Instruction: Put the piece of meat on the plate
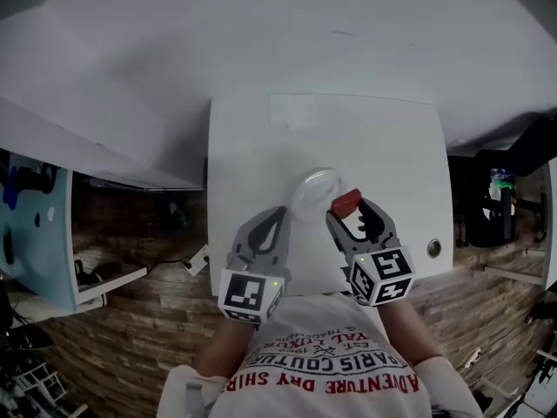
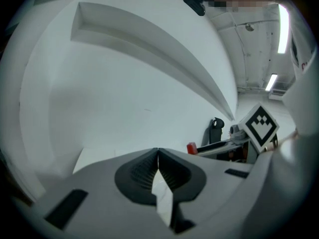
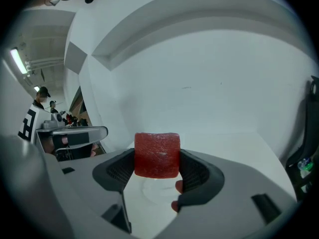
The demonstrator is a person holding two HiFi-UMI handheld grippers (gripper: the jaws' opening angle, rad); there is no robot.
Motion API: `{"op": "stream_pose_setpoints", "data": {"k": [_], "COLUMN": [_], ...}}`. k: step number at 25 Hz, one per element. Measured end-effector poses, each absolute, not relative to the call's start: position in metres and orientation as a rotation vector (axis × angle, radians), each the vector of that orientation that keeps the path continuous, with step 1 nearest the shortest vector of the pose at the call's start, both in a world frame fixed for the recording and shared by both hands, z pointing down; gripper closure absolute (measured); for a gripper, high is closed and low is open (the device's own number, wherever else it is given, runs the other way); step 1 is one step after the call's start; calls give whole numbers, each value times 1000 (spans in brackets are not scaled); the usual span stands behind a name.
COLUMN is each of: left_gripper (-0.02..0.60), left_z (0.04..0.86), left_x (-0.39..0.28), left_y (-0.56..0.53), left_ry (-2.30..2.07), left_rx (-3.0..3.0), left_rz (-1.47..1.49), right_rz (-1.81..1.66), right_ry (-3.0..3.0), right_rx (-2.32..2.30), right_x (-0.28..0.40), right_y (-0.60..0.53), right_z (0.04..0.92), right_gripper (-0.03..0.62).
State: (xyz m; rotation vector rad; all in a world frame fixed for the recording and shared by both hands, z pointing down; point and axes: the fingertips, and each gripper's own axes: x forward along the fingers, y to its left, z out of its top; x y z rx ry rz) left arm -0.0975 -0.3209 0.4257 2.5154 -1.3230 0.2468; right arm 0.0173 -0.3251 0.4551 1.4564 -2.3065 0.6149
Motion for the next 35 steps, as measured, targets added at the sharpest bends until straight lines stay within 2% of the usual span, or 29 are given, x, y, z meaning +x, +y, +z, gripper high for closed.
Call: {"op": "stream_pose_setpoints", "data": {"k": [17,27,35], "left_gripper": [574,574,574], "left_z": [505,518,521], "left_x": [-111,-116,-112], "left_y": [-336,-338,-338], "left_ry": [-1413,-1446,-1416], "left_rx": [2270,2221,2245], "left_rz": [363,386,412], "right_rz": [648,530,615], "right_ry": [-2007,-1965,-1983], "right_rx": [1024,948,999], "right_x": [2,-8,-8], "right_y": [-360,-372,-371], "right_z": [621,642,637], "right_gripper": [309,309,309]}}
